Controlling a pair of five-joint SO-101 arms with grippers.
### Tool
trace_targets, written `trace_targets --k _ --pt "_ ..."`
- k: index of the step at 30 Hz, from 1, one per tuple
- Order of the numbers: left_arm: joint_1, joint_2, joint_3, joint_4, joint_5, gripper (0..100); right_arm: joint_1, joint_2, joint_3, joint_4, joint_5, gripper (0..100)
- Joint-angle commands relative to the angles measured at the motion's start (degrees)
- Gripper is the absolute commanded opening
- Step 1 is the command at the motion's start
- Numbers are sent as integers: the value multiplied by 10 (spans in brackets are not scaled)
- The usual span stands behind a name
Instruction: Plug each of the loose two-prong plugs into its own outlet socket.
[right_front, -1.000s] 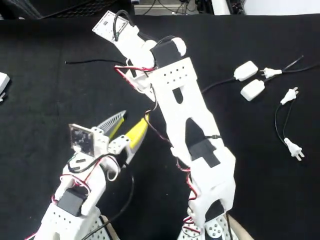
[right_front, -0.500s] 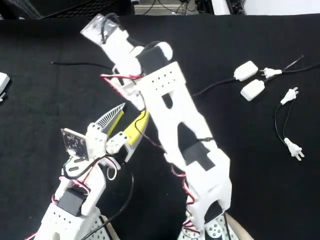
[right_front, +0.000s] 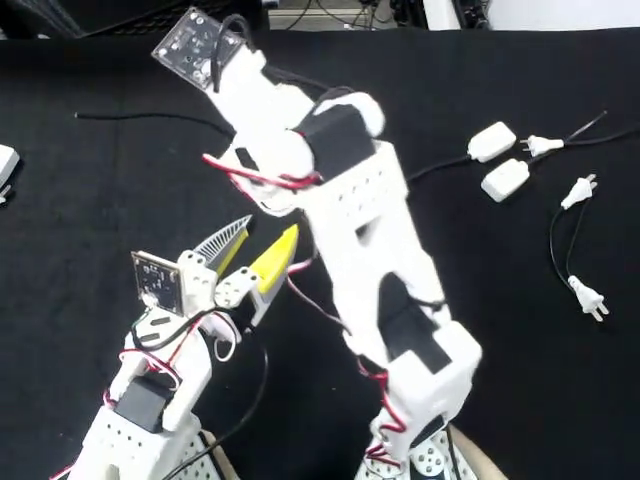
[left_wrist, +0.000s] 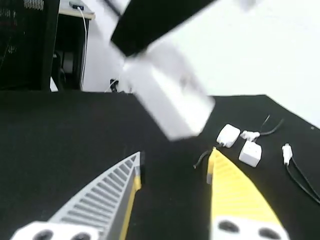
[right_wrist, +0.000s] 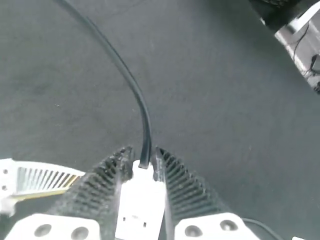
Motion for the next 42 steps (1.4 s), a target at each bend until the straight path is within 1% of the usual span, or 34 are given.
trace_targets --k 1,5,8,14,17,19,25,30,34,39,42 --pt "-2 3 9 4 4 223 -19 -62 39 2 -4 11" --pt "-19 2 9 4 4 223 -22 -101 120 -4 1 11" --pt "-24 -1 9 4 4 223 -8 -106 160 -39 1 11" --pt "48 -3 9 6 2 223 13 -106 214 -126 2 11" --pt "70 -3 9 22 -1 223 12 -106 239 -141 2 11" --pt "68 -3 9 22 -1 223 11 -107 258 -139 2 11" --pt "6 -3 9 20 3 223 20 -128 307 -114 2 11" --pt "-29 1 9 -9 3 223 25 -168 307 -78 2 11" --pt "-29 2 9 -5 3 223 11 -208 313 -69 2 11" --pt "-29 2 9 -4 3 223 -31 -244 313 -25 1 11" --pt "-29 2 9 -4 3 223 -38 -262 313 -4 -1 11"
